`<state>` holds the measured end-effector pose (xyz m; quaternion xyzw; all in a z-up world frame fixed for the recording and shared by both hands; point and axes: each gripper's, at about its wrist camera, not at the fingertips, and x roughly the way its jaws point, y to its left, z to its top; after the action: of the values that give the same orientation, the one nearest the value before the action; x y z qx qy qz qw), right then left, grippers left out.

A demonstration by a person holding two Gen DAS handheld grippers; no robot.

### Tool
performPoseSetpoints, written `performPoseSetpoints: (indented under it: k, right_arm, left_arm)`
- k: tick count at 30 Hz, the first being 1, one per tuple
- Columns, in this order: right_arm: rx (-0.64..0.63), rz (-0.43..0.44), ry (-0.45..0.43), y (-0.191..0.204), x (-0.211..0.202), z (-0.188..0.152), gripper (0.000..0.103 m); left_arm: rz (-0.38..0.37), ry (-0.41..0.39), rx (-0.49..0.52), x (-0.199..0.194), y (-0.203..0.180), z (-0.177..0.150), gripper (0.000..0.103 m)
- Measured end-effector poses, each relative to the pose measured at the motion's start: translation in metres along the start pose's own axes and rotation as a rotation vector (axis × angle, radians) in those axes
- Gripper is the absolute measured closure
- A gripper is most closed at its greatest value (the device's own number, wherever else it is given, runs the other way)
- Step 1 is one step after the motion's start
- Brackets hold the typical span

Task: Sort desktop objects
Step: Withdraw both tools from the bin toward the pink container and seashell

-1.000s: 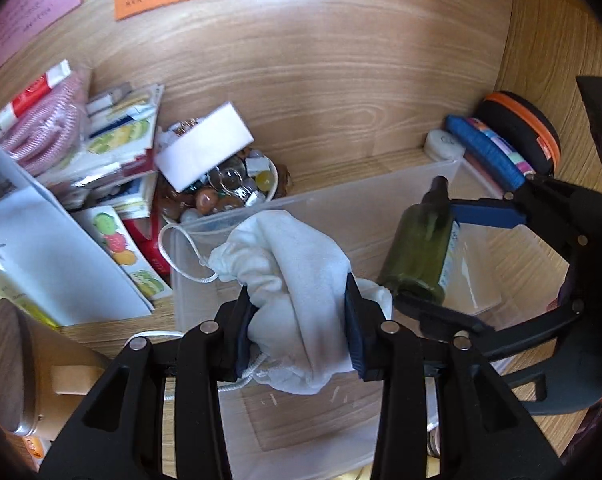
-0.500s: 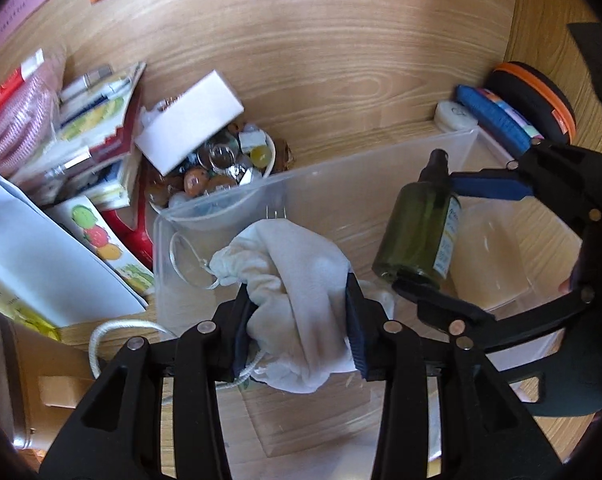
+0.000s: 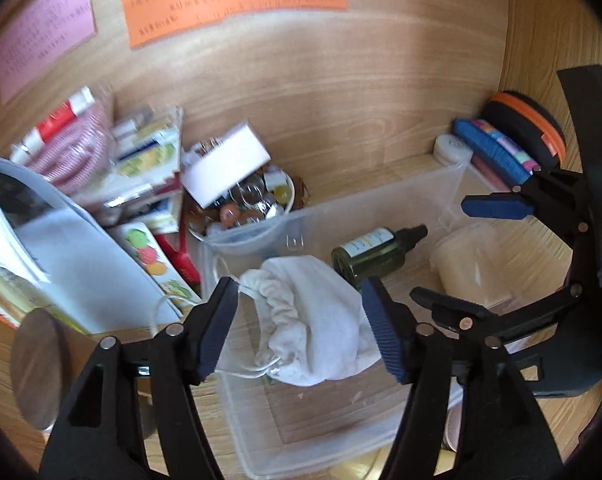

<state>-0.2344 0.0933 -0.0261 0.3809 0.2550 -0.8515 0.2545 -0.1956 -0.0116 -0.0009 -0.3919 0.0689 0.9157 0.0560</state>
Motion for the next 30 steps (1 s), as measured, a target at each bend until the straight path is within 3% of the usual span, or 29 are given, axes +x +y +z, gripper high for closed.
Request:
performPoseSetpoints:
  k: [17, 25, 30]
  right_arm:
    - [0.094, 0.013, -0.174, 0.008, -0.097, -0.024, 0.021]
    - [0.144, 0.044, -0.229, 0.014, -0.129, -0.042, 0.021]
    - [0.158, 0.047, -0.281, 0.022, -0.150, -0.060, 0.014]
  left_arm:
    - [0.044, -0.161, -0.041, -0.090, 0.002, -0.017, 0.013]
    - [0.034, -0.213, -0.067, -0.121, 0.006, -0.040, 0.011]
    - [0.035, -0.222, -0.074, -0.135, 0.007, -0.058, 0.009]
